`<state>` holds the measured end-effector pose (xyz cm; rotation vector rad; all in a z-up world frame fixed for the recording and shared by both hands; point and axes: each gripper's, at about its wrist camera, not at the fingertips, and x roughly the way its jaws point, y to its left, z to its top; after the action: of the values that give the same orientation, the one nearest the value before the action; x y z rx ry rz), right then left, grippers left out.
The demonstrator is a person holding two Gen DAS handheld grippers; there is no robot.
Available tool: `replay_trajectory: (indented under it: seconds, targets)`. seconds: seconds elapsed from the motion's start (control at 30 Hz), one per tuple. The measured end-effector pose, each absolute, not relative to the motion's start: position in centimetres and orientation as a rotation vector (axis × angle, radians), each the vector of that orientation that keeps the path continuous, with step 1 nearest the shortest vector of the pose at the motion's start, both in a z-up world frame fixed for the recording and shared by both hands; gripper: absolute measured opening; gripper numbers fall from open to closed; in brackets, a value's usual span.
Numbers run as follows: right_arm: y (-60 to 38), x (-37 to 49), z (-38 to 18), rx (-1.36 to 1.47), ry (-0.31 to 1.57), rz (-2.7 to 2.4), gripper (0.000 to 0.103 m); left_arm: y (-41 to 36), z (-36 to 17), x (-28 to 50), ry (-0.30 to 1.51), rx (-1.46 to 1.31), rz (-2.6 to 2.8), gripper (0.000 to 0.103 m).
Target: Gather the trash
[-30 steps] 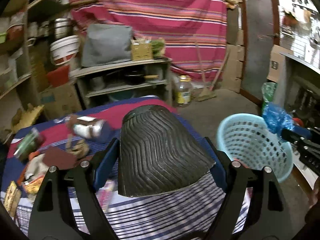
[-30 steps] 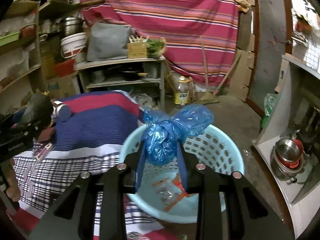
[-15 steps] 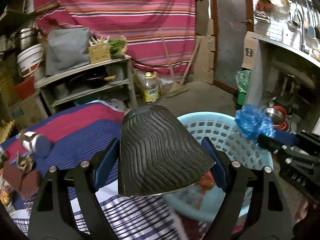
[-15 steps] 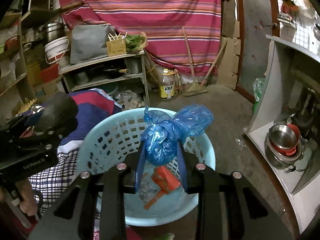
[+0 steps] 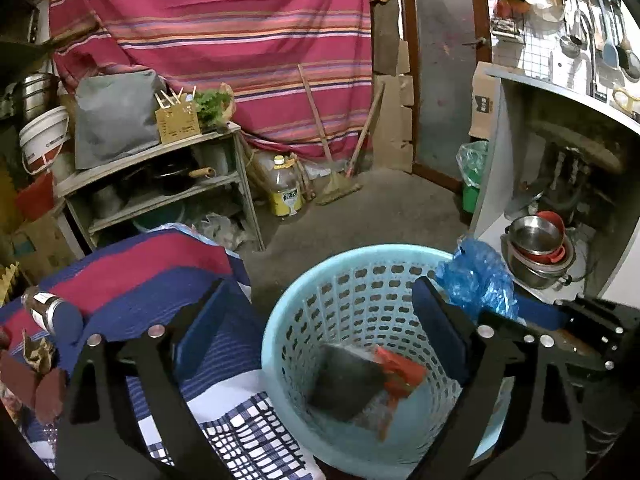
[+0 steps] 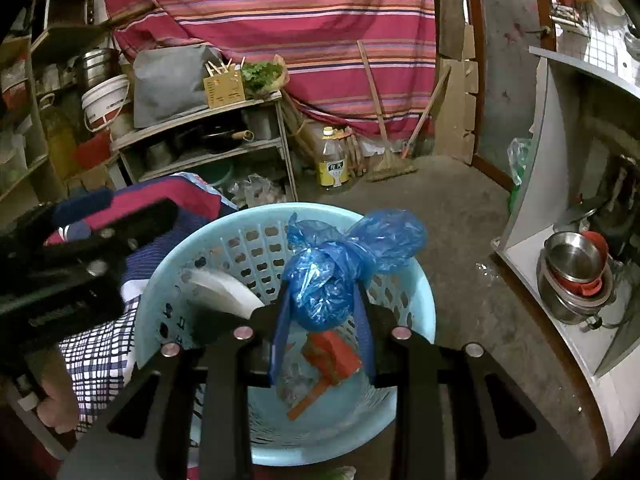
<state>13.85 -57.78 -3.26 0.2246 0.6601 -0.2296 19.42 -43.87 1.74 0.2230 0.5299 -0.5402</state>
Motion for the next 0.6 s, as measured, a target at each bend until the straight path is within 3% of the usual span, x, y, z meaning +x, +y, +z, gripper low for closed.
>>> replay_trajectory:
  seconds: [0.6]
  targets:
    - [-54.2, 15.7, -2.8, 0.149, 0.662, -0.220, 0.031, -34.0, 1.9, 20.2, 0.541, 0.182, -0.364, 0.096]
